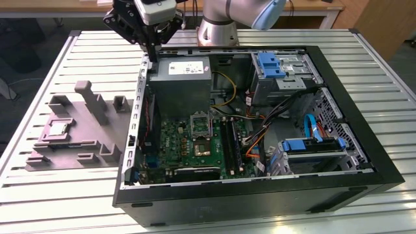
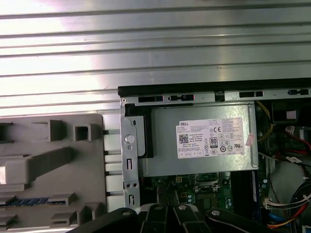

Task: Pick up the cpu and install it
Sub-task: 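Reach for the cpu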

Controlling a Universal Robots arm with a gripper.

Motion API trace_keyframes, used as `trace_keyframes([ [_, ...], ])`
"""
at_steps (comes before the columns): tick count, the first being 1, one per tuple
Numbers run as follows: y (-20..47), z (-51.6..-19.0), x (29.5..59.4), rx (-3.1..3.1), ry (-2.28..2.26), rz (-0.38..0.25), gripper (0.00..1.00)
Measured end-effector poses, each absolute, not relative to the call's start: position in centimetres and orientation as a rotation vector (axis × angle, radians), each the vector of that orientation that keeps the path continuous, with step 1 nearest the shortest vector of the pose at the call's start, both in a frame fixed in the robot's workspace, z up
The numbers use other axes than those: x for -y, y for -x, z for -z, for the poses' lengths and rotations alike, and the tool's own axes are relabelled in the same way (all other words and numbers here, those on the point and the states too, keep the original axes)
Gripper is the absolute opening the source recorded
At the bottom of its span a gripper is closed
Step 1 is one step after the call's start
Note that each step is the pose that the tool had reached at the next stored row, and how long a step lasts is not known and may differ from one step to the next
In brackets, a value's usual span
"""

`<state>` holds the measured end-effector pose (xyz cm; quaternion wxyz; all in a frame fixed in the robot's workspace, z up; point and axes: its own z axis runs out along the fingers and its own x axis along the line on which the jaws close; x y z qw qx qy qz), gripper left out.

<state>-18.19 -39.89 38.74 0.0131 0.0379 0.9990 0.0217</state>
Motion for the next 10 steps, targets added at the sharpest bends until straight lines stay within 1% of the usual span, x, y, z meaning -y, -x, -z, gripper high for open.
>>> trace_keyframes([
  [10, 18.43, -38.72, 39.89, -3.112, -0.118, -0.068, 0.11],
])
